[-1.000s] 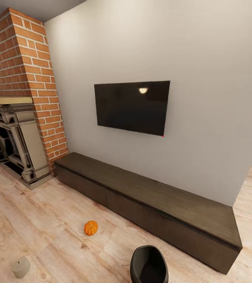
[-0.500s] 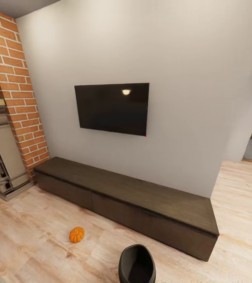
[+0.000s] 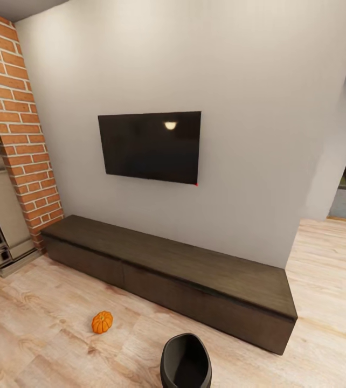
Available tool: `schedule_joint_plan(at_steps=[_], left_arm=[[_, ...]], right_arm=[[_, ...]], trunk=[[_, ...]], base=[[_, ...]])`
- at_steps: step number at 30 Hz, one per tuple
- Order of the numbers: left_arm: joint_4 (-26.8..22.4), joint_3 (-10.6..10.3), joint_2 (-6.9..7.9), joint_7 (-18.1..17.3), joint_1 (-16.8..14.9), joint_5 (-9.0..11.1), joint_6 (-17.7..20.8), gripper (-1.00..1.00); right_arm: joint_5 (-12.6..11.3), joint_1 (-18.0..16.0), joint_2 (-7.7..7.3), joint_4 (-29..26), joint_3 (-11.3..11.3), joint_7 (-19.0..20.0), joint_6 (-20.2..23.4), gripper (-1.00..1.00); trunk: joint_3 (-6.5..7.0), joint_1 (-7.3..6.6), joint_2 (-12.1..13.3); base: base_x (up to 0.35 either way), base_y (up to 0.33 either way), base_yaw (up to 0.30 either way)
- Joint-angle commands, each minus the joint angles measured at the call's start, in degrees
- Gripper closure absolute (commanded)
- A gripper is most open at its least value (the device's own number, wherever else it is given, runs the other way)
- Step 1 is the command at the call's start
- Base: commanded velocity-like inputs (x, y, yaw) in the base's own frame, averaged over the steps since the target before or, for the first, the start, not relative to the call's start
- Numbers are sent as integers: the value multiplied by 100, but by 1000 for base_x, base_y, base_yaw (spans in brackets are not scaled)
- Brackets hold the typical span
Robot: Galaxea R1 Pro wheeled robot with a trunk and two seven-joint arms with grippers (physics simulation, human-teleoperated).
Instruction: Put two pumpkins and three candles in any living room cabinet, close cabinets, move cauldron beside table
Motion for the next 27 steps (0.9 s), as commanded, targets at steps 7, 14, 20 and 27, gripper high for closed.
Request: schedule_joint_plan(at_steps=[7, 14, 20, 27], left_arm=[[-8, 11, -1, -9, 1, 53, -11, -100], [-925, 19, -126, -15, -772, 64, 3167, -100], [-1138, 21, -407, -15, -2465, 71, 5004, -100], [-1138, 28, -658, -11, -3594, 364, 5861, -100]], right_arm=[[3, -3, 3, 10, 2, -16, -37, -100], [-378, -453, 48, -719, -14, -39, 396, -100], [-803, -2112, 46, -764, -15, -44, 2951, -100], [-866, -3079, 37, -783, -15, -197, 4665, -100]], trunk=[[-131, 155, -285], [-257, 309, -566], [-365, 440, -807], [-490, 594, -1087]], base=[[0, 0, 0], [0, 0, 0], [0, 0, 0], [0, 0, 0]])
